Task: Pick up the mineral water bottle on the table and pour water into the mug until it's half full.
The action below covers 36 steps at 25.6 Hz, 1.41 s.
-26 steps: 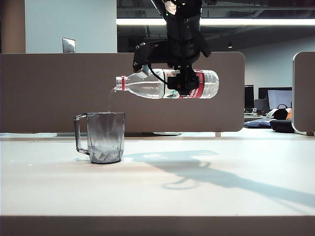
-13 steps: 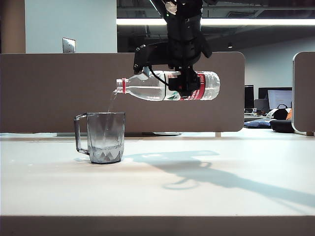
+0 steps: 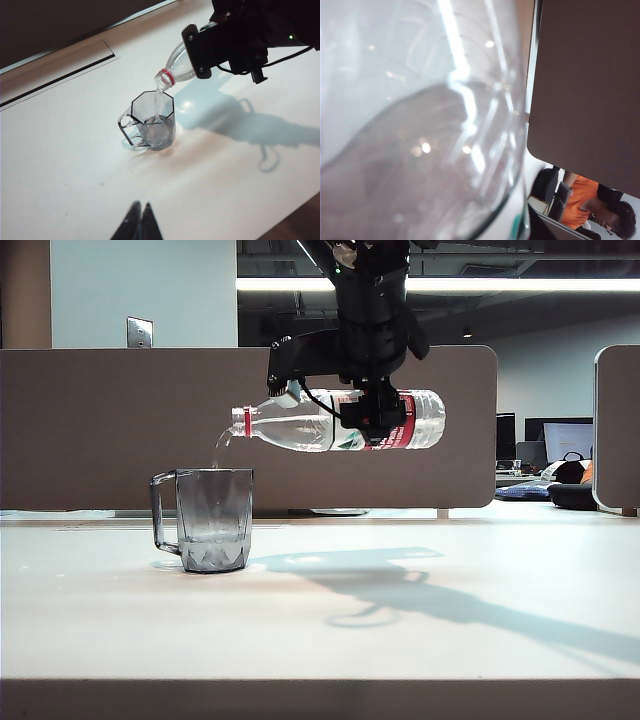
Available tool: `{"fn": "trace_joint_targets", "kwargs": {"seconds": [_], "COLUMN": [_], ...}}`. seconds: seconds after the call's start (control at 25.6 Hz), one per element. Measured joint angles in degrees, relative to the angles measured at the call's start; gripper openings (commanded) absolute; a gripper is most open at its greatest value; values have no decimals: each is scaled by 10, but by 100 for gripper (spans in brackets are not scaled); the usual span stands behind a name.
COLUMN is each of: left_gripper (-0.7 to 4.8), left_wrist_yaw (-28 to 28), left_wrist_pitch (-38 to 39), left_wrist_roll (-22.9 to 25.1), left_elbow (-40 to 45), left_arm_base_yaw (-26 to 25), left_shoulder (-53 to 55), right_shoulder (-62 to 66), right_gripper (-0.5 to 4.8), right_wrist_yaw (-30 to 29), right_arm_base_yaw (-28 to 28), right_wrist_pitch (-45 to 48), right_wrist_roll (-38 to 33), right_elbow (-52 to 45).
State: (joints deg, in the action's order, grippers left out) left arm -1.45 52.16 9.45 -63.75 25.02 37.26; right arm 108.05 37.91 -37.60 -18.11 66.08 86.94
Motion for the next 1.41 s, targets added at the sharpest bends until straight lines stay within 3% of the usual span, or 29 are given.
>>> {"fn": "trace_joint_targets", "kwargs": {"seconds": [0.55,0.78,1.02,1.41], "left_gripper": [-5,-5,-5,-5], "left_wrist_yaw": [0,0,0,0], "left_wrist_pitch": [0,0,0,0], "left_wrist_roll": [0,6,11,13], "left_elbow": [0,0,0,0], "left_arm_base_yaw": [0,0,0,0], "left_shoulder": [0,0,0,0], "right_shoulder": [0,0,0,0], "right_gripper": [304,305,306,306], "right_wrist_yaw": [0,-22,-74,-228], "right_arm_base_yaw": [0,9,19,39], "right_wrist_pitch": [1,-5,-9,4], "right_wrist_roll": [-2,-62,-180,-470], "right_elbow": [0,0,0,-2]}}
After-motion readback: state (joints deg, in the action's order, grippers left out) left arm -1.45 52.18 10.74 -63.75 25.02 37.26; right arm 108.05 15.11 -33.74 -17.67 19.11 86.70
